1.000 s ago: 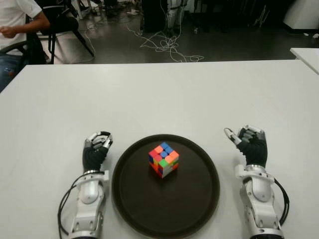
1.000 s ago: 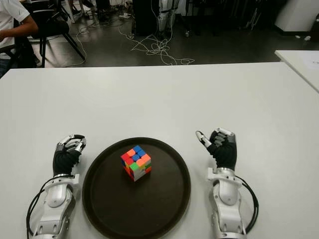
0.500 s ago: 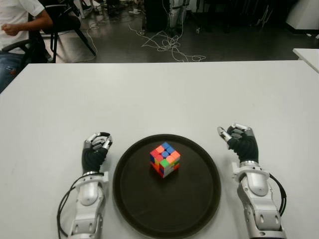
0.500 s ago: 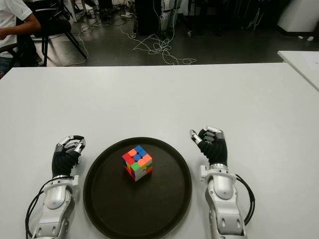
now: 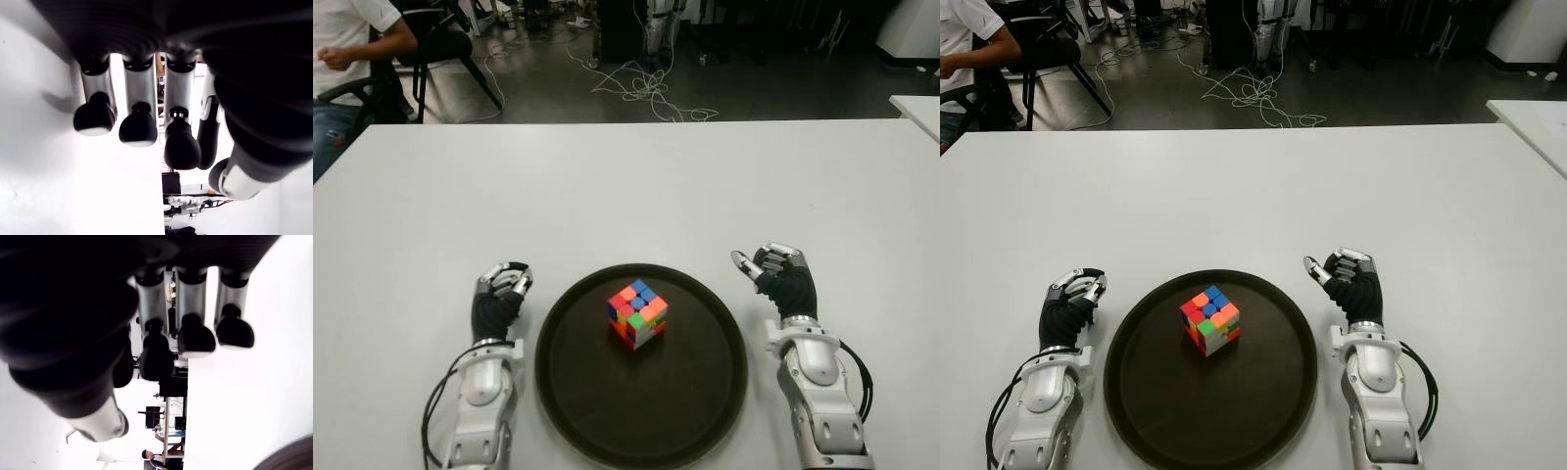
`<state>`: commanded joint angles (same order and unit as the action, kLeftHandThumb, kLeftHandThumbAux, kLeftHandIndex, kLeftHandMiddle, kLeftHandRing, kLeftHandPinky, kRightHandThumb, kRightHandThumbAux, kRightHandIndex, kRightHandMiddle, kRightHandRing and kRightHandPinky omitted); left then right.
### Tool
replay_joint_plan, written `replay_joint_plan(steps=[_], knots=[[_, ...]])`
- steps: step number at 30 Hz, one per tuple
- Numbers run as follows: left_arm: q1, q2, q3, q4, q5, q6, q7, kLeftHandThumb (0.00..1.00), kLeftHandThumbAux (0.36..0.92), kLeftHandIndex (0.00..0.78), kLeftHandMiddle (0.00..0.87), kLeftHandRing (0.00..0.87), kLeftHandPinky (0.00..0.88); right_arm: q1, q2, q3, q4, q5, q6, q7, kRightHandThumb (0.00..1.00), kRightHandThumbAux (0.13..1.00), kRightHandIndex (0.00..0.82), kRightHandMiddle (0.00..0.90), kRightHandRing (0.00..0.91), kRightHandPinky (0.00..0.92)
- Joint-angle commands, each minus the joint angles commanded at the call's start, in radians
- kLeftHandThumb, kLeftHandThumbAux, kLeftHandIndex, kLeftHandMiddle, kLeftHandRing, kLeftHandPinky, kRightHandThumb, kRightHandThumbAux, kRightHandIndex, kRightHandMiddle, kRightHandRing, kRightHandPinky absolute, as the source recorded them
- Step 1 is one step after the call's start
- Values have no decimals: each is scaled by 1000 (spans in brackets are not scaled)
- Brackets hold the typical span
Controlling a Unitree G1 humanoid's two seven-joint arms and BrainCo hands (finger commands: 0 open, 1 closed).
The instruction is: Pick up the Rubik's Cube and put it in the plate
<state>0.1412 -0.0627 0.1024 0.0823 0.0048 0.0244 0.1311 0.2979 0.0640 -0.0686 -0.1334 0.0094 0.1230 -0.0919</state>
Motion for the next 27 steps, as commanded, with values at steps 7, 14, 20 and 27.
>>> replay_joint_plan(steps=[7, 14, 20, 27], knots=[[10, -4, 3, -24, 1, 25, 4, 710, 705, 444, 808, 831, 830, 10, 27, -17, -65, 49, 98, -9, 316, 861, 713, 811, 830, 833], [17, -10, 5, -48, -1, 57, 11, 710, 705, 444, 811, 833, 832, 13, 44, -23, -91, 49, 131, -43, 319, 860, 708, 805, 826, 825], [29, -17, 2, -79, 6, 93, 21, 710, 705, 443, 808, 830, 832, 15, 62, -34, -106, 31, 159, -59, 313, 851, 701, 801, 825, 824], [43, -24, 6, -105, 3, 111, 28, 712, 704, 443, 807, 830, 834, 37, 77, -41, -123, 37, 143, -56, 322, 849, 685, 796, 821, 815]])
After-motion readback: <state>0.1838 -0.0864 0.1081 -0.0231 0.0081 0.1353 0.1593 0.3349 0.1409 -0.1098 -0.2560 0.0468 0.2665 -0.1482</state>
